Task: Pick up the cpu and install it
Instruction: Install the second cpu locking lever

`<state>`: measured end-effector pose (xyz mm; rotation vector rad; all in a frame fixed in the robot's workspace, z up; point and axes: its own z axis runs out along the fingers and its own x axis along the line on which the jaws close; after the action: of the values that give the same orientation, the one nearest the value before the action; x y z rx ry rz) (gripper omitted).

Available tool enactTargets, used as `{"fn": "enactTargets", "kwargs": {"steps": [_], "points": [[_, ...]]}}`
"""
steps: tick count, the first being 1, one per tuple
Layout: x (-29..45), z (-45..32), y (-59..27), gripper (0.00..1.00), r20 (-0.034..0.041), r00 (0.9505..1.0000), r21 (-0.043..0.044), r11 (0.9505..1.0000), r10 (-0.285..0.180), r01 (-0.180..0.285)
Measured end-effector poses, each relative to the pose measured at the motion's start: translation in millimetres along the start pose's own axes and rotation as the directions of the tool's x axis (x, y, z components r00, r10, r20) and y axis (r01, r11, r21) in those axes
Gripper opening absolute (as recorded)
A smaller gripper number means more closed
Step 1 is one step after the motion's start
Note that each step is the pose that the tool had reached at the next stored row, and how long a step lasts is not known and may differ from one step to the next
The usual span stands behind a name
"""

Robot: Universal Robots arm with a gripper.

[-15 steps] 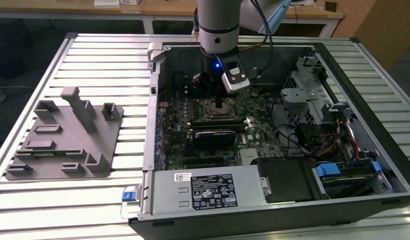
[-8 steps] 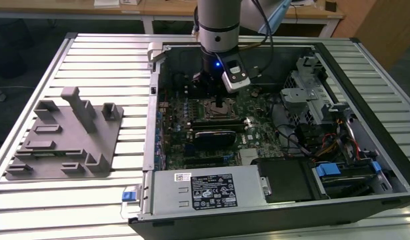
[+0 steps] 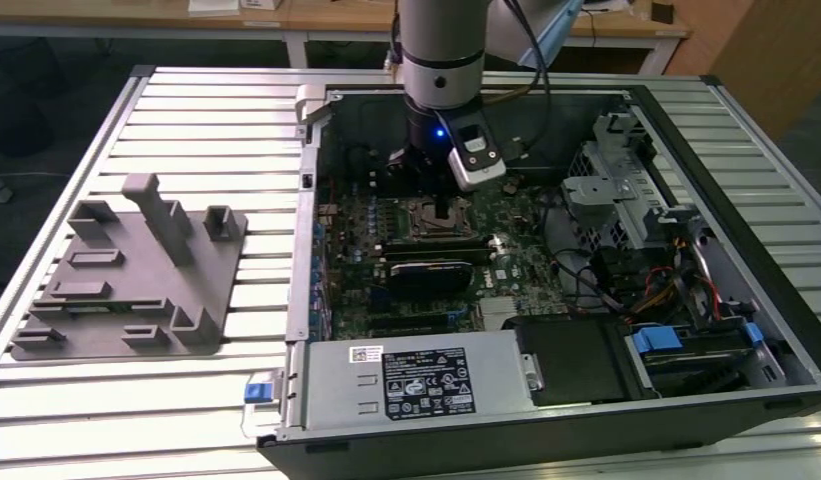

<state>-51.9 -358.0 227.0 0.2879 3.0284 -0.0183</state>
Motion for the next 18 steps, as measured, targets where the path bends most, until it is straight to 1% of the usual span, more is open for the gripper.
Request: {"fn": "enactTargets", "kwargs": {"steps": [18], "points": [[-6.3, 0.7, -16.6, 0.11, -0.0002, 1.0000, 0.0000, 1.0000, 0.000, 0.000]]}}
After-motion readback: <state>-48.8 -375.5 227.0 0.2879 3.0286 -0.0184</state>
